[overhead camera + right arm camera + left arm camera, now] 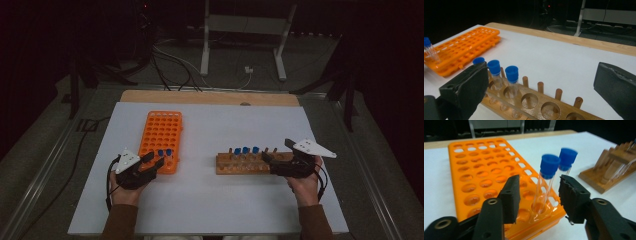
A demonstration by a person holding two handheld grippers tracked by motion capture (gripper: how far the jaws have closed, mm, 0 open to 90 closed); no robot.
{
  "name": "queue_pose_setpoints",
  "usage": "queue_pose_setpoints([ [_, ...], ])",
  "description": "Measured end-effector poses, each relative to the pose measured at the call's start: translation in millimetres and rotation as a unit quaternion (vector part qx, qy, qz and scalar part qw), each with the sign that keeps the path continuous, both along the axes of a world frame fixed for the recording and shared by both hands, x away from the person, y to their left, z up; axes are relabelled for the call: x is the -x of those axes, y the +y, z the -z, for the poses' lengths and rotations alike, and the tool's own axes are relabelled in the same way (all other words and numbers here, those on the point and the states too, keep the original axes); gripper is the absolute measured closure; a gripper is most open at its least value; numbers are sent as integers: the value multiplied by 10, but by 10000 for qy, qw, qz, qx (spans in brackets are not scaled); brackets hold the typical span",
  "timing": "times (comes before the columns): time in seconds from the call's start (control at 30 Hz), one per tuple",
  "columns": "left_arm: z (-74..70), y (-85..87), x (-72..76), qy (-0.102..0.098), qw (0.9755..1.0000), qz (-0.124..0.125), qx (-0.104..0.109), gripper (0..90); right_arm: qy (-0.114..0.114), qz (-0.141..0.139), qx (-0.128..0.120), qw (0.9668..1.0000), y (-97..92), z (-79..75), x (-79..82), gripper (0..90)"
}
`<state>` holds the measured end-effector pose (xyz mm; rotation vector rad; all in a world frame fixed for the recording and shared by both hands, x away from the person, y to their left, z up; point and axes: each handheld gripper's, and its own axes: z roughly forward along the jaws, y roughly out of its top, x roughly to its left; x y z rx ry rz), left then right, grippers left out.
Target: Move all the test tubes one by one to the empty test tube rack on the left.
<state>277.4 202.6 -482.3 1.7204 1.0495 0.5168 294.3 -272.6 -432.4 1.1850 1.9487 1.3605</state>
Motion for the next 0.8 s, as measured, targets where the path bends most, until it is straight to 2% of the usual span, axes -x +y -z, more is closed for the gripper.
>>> queue_pose_setpoints([
  [0.13, -57, 31, 37, -68, 9999, -117, 69, 407, 67, -41, 48, 10000, 25, 42, -20, 17],
  [0.23, -98, 45, 56, -82, 9998, -190, 75, 277, 137, -83, 68, 9998, 46, 88, -40, 45],
  [0.47, -154, 80, 49, -78, 9992, -380, -38, 27, 240, -238, 144, 9993, 154, 182, -74, 142],
  [0.53, -161, 81, 52, -88, 9990, -431, -98, 8, 278, -294, 205, 9990, 190, 208, -84, 202],
  [0.6, -163, 83, 52, -98, 9990, -432, -85, 6, 299, -383, 289, 9984, 231, 234, -88, 300],
  [0.67, -159, 83, 50, -92, 9989, -443, -107, 6, 250, -485, 396, 9977, 269, 259, -89, 410],
  [0.8, -149, 84, 48, -67, 9989, -457, -115, 6, 218, -579, 542, 9966, 329, 304, -106, 546],
])
